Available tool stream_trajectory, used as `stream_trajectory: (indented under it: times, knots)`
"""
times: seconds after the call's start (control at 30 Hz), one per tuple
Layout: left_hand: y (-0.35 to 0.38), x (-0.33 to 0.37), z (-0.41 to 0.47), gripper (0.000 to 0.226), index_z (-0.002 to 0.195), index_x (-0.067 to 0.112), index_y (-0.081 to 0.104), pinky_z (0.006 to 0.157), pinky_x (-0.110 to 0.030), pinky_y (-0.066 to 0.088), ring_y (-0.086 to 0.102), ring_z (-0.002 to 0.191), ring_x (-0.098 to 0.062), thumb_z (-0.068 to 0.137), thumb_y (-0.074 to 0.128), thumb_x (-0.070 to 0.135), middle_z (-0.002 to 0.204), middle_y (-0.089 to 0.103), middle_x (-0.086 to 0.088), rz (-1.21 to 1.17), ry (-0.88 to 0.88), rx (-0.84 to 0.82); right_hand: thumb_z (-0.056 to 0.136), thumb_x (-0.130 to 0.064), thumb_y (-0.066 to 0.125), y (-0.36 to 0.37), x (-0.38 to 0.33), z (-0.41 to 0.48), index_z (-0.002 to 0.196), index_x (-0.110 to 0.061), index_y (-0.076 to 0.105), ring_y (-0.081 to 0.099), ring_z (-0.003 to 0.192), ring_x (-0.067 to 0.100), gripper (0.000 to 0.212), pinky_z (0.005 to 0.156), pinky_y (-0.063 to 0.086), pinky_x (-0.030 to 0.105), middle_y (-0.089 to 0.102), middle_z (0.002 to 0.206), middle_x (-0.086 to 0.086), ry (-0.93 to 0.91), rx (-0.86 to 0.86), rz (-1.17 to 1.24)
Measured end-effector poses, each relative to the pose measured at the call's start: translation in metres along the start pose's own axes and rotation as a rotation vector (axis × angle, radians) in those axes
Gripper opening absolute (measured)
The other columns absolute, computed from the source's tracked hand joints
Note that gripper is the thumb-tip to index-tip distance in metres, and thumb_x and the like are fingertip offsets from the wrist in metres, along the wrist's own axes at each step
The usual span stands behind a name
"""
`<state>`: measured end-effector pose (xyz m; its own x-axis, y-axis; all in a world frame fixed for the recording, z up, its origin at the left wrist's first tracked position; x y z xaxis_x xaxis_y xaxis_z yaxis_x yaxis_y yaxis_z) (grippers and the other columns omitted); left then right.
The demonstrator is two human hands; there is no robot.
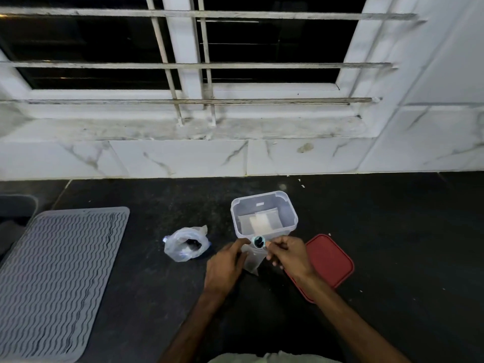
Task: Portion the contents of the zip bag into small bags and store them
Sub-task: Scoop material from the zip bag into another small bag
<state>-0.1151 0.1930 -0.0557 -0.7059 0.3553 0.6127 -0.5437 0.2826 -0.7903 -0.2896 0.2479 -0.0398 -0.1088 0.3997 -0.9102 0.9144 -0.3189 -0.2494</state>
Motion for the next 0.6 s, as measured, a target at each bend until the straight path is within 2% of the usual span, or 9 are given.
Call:
stream_trajectory:
  times: [0.1,0.27,0.33,0.47,0.6]
  knots:
    - [0.002,0.003,0.002,0.029,0.125,0.044,0.049,0.072,-0.033,0.053,0.065,0.094,-0.011,0.096,0.049,0.045,0.113,0.064,0.012,0.048,0.03,-0.008,0.09,-0.02,0.069,0.0,0.005,0.002,0.078,-0.009,0.07,0.056,0.049,0.015,0.017,0.042,0.038,0.021,0.07,0.062,0.007,0.002,0.001,-0.017]
    - [-0.004,0.004,0.002,0.016,0.108,0.036,0.06,0.064,-0.029,0.048,0.065,0.088,-0.011,0.093,0.056,0.041,0.103,0.065,0.011,0.036,0.028,0.029,0.089,-0.02,0.07,0.0,0.004,0.003,0.078,-0.015,0.07,0.058,0.049,0.013,0.012,0.045,0.041,0.017,0.072,0.064,0.007,-0.033,-0.003,-0.095]
    - [-0.006,0.004,0.001,0.014,0.105,0.036,0.062,0.064,-0.027,0.047,0.064,0.087,-0.009,0.092,0.059,0.039,0.102,0.065,0.012,0.004,0.028,0.049,0.087,-0.021,0.072,0.001,0.001,0.004,0.079,-0.017,0.071,0.063,0.054,0.009,0.009,0.053,0.048,0.02,0.072,0.065,0.002,-0.112,-0.023,-0.168]
    - [-0.006,0.003,-0.005,0.011,0.102,0.034,0.065,0.067,-0.028,0.05,0.063,0.086,-0.007,0.092,0.061,0.036,0.102,0.066,0.012,-0.063,0.029,0.078,0.082,-0.028,0.077,0.005,-0.008,0.004,0.086,-0.025,0.075,0.067,0.082,-0.004,0.005,0.075,0.052,0.016,0.073,0.083,-0.02,-0.279,-0.036,-0.452]
    - [-0.003,-0.001,-0.011,0.009,0.101,0.033,0.066,0.067,-0.028,0.049,0.064,0.084,-0.008,0.093,0.061,0.033,0.099,0.065,0.012,-0.089,0.013,0.1,0.077,-0.026,0.081,0.007,-0.005,0.005,0.083,-0.028,0.075,0.067,0.086,-0.005,0.009,0.081,0.056,0.026,0.073,0.085,-0.021,-0.265,-0.038,-0.443]
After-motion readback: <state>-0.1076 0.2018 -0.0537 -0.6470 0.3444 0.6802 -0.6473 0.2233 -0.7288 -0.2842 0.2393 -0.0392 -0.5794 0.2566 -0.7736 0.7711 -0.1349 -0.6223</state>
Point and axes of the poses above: each hand's wrist, its own z-axis towards the middle knuckle, its own y-axis out of the palm, x = y × z, the point moved 7 cm from there along z, towards the middle knuckle
